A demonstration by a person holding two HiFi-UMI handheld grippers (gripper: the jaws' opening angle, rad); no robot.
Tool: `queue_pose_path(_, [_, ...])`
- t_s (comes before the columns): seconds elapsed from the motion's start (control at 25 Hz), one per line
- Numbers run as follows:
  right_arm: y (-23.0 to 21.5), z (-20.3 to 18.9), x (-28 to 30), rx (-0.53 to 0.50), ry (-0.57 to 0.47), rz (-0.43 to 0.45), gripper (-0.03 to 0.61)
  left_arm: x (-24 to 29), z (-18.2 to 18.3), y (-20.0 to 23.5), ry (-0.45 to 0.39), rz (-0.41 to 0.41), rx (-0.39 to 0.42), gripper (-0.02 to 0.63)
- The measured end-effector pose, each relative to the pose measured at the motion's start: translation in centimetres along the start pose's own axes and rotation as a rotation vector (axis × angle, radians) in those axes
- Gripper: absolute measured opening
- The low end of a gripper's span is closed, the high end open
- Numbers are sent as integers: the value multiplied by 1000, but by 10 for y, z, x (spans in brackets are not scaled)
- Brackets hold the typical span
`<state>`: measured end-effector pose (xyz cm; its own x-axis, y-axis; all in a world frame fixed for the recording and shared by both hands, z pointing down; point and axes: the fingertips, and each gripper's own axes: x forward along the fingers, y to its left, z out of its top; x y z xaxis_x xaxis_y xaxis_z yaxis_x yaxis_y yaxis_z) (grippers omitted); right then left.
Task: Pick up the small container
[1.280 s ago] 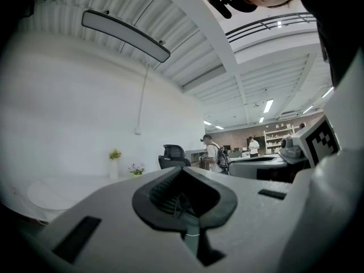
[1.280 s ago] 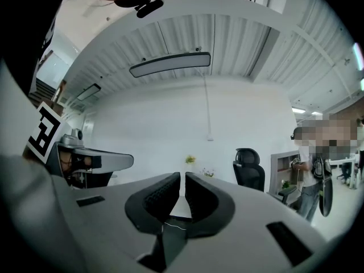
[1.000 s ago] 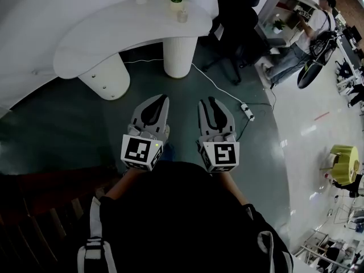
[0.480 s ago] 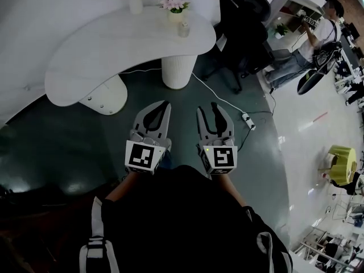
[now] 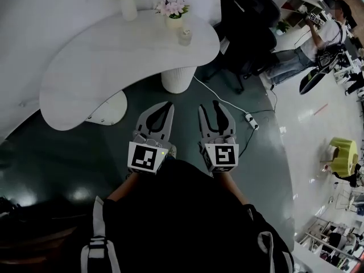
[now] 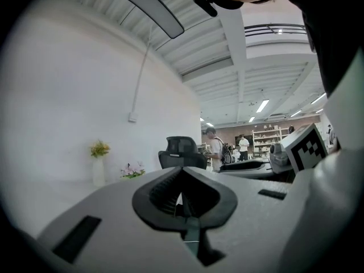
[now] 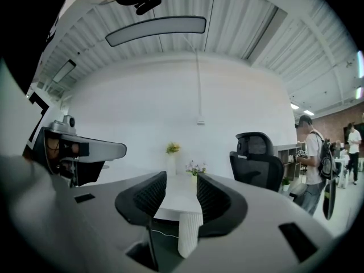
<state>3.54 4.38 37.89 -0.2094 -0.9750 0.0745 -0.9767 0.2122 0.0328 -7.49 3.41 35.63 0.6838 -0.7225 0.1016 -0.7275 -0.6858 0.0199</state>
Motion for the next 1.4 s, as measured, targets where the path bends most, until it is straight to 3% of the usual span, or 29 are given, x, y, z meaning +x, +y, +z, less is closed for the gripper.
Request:
queue_pose_path(0.68, [-12,20,63,-36,7,-73,184,45,4,50,-21,-33,-23,9])
queue_pose_path(1.12, [-38,20,108,-50,-11,-43,184,89,21,72,-101,1,4,9])
queue_pose_path(1.4, [-70,13,156,-36,5,-12,184,138,14,91,-71,41,-16,9])
